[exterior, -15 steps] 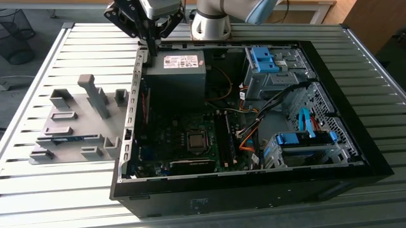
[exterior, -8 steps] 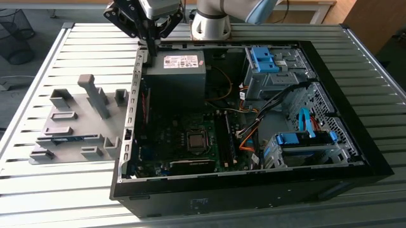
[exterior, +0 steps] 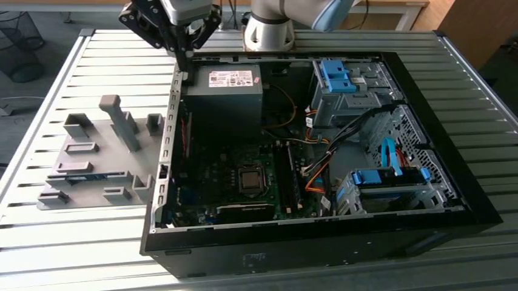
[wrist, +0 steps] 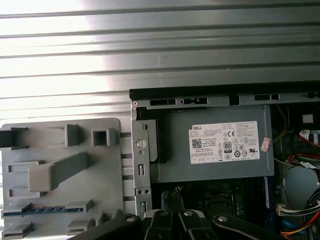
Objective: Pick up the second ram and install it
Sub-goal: 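Reach for the second ram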
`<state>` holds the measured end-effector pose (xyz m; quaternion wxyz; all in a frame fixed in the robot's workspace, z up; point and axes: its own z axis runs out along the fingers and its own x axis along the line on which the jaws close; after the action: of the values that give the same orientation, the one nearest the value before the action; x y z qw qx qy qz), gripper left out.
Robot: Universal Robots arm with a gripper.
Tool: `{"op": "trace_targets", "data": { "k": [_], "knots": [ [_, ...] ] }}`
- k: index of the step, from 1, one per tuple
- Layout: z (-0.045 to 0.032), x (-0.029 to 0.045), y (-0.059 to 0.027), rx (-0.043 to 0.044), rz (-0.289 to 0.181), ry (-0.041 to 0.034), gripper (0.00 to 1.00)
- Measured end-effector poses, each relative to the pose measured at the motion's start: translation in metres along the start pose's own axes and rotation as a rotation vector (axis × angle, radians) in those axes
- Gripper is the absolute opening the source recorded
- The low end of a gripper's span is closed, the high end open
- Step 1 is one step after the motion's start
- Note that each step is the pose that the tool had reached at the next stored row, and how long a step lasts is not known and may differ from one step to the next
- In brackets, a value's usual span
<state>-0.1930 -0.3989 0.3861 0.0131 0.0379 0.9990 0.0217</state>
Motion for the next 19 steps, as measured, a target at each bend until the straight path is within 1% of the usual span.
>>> {"op": "trace_targets", "data": {
  "k": [10,13,17,19],
  "knots": [
    [0.0001,0.0217,-0.0017,0.0,0.0,0.0,0.1],
    [0.0001,0.0312,-0.0024,0.0,0.0,0.0,0.1],
    [0.0001,0.0461,-0.0035,-0.0001,0.0,-0.0001,0.1],
    [0.0,0.0512,-0.004,0.0,0.0,0.0001,0.1]
  ]
}}
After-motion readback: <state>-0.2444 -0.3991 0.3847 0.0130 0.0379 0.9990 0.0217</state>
